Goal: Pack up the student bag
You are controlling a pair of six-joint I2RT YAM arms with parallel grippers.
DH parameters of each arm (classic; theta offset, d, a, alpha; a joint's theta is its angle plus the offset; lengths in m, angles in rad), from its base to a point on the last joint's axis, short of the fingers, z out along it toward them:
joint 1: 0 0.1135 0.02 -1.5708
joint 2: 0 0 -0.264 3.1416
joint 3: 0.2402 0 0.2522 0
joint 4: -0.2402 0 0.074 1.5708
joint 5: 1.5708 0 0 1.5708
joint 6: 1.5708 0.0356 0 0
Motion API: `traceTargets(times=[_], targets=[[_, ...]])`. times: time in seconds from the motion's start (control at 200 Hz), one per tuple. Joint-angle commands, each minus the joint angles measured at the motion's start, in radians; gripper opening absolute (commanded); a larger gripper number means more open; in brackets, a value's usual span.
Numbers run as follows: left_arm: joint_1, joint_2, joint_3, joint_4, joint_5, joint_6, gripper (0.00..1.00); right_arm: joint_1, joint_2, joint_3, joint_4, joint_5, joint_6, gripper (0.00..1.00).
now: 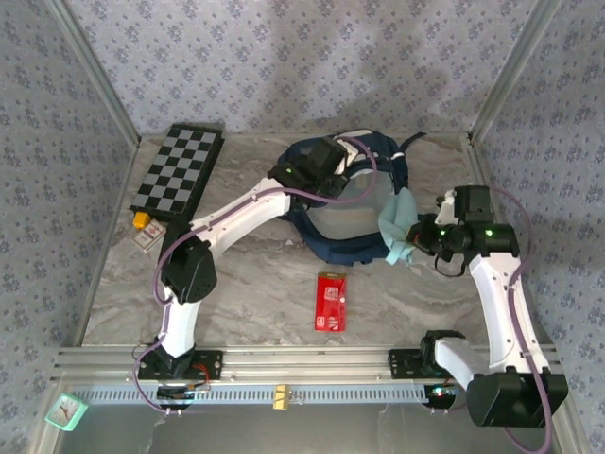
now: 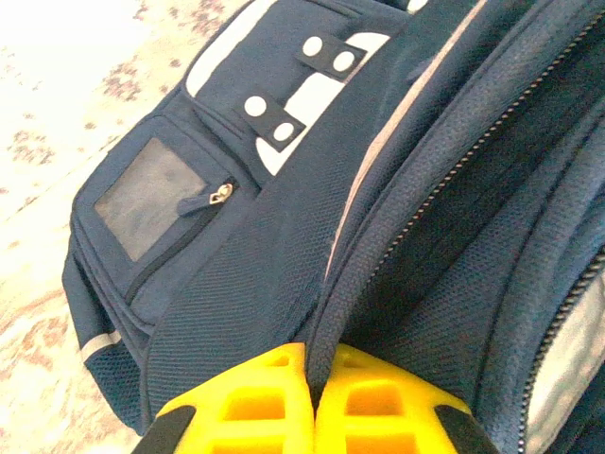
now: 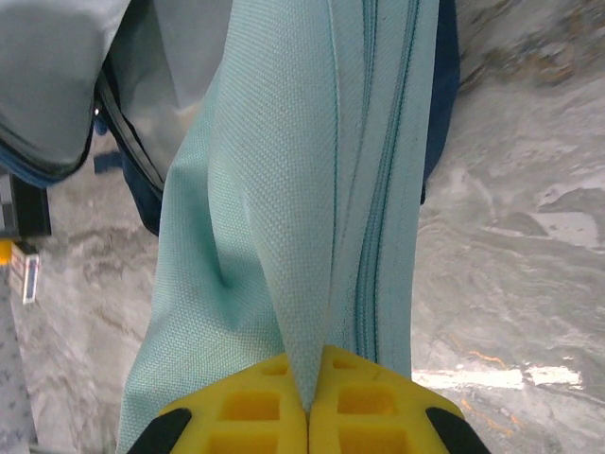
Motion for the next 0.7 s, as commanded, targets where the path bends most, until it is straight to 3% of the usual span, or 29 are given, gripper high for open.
traceTargets(times=[0.0, 0.16, 0.31, 0.7], targets=[[0.026, -0.06, 0.046, -0.073, -0.127, -0.092, 0.0, 0.085, 0.018, 0.002, 0.018, 0.026, -0.008, 0.0], [0.034, -0.074, 0.099, -0.069, -0.085, -0.072, 0.0, 0.226, 0.089, -0.009, 0.137, 0.059, 0.059, 0.0], [0.033, -0.108, 0.059, -0.031, -0.042, -0.053, 0.0, 0.33, 0.177, -0.028, 0.455, 0.087, 0.095, 0.0], [0.035, -0.184, 0.033, -0.017, 0.014, -0.066, 0.0, 0.372, 0.524, 0.004, 0.905, 0.178, 0.041, 0.0]])
